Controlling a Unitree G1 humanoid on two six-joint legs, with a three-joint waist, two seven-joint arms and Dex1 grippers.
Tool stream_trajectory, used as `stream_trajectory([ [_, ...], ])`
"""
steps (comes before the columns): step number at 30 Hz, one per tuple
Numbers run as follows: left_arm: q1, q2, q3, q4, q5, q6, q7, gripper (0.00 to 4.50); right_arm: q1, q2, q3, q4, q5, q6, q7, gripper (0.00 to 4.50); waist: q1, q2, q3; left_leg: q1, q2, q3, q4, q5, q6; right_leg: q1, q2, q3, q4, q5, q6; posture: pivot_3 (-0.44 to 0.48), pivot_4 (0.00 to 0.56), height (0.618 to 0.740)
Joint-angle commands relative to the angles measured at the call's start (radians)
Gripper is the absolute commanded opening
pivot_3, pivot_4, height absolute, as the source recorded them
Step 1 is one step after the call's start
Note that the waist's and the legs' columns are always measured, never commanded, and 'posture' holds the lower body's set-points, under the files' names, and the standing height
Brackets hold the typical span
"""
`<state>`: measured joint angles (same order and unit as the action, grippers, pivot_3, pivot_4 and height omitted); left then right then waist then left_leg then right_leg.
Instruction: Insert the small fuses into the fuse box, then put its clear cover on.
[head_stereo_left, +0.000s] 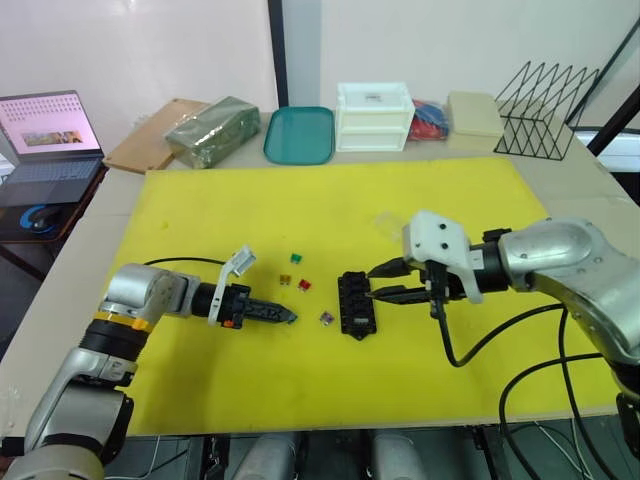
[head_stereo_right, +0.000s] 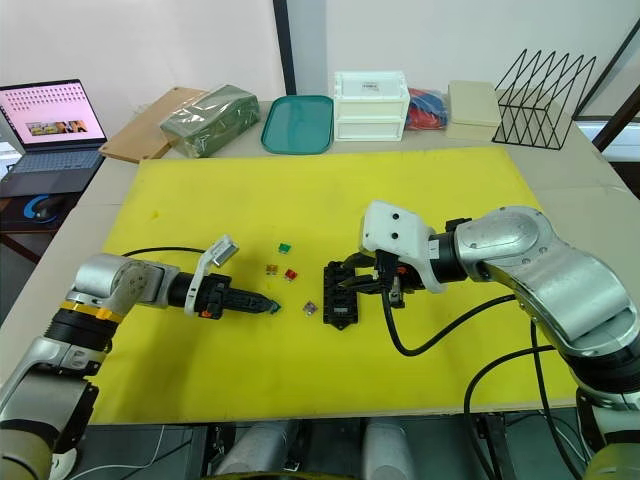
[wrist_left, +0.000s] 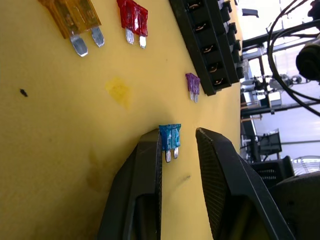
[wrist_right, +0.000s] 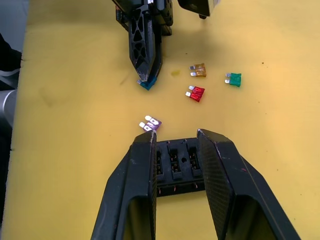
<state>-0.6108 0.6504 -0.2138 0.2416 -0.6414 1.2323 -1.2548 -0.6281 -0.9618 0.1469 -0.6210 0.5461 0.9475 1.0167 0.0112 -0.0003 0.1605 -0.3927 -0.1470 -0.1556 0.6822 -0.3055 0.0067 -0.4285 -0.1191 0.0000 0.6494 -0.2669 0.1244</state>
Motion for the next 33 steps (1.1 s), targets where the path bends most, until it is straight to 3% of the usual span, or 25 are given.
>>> stream_trajectory([
  [1, 0.019, 0.019, -0.019, 0.0, 0.014, -0.002, -0.003, 1.11, -0.02, -0.013, -0.008, 0.0, -0.01, -0.022, 0.001, 1.44, 0.0, 0.0, 0.0, 0.0, 0.0, 0.0, 0.0, 0.0, 0.0, 0.0, 0.0, 0.0, 0.0, 0.0, 0.0, 0.0, 0.15, 0.74],
  [3, 0.02, 0.022, -0.017, 0.004, 0.016, -0.006, -0.004, 1.11, -0.021, -0.012, -0.007, 0.002, -0.012, -0.024, 0.002, 1.44, -0.001, 0.0, 0.0, 0.0, 0.0, 0.0, 0.0, 0.0, 0.0, 0.0, 0.0, 0.0, 0.0, 0.0, 0.0, 0.0, 0.15, 0.74],
  [8, 0.027, 0.029, -0.012, 0.003, 0.019, -0.02, -0.006, 0.06, -0.019, -0.014, -0.005, 0.005, -0.019, -0.029, 0.006, 1.44, -0.001, 0.0, 0.0, 0.0, 0.0, 0.0, 0.0, 0.0, 0.0, 0.0, 0.0, 0.0, 0.0, 0.0, 0.0, 0.0, 0.15, 0.74],
  [12, 0.037, 0.039, -0.003, -0.013, 0.014, -0.044, -0.02, 0.06, -0.018, -0.016, -0.004, 0.008, -0.02, -0.032, 0.009, 1.44, -0.001, 0.0, 0.0, 0.0, 0.0, 0.0, 0.0, 0.0, 0.0, 0.0, 0.0, 0.0, 0.0, 0.0, 0.0, 0.0, 0.15, 0.74],
  [16, 0.072, 0.037, 0.042, -0.086, 0.005, -0.175, -0.051, 0.06, -0.021, 0.002, -0.011, 0.014, 0.004, -0.01, 0.007, 1.44, -0.002, 0.0, 0.0, 0.0, 0.0, 0.0, 0.0, 0.0, 0.0, 0.0, 0.0, 0.0, 0.0, 0.0, 0.0, 0.0, 0.15, 0.74],
  [19, 0.099, 0.01, 0.099, -0.19, -0.019, -0.305, -0.061, 0.06, -0.043, 0.047, -0.045, 0.029, 0.09, 0.099, -0.021, 1.44, 0.0, 0.0, 0.0, 0.0, 0.001, 0.0, 0.0, 0.0, 0.0, 0.0, 0.0, 0.0, 0.0, 0.0, 0.0, 0.0, 0.15, 0.74],
  [25, 0.075, -0.097, 0.193, -0.394, -0.097, -0.397, 0.022, 0.06, -0.143, 0.138, -0.148, 0.096, 0.281, 0.357, -0.101, 1.44, 0.004, 0.0, 0.0, -0.001, 0.0, 0.0, 0.001, 0.0, 0.0, 0.001, -0.001, 0.0, -0.001, 0.0, 0.0, 0.0, 0.15, 0.74],
  [33, 0.038, -0.129, 0.172, -0.512, -0.115, -0.441, 0.048, 0.06, -0.232, 0.182, -0.203, 0.124, 0.408, 0.487, -0.17, 1.44, 0.0, 0.0, 0.0, 0.0, 0.0, 0.0, 0.0, 0.0, 0.0, 0.0, 0.0, 0.0, -0.001, 0.0, 0.0, 0.0, 0.15, 0.74],
])
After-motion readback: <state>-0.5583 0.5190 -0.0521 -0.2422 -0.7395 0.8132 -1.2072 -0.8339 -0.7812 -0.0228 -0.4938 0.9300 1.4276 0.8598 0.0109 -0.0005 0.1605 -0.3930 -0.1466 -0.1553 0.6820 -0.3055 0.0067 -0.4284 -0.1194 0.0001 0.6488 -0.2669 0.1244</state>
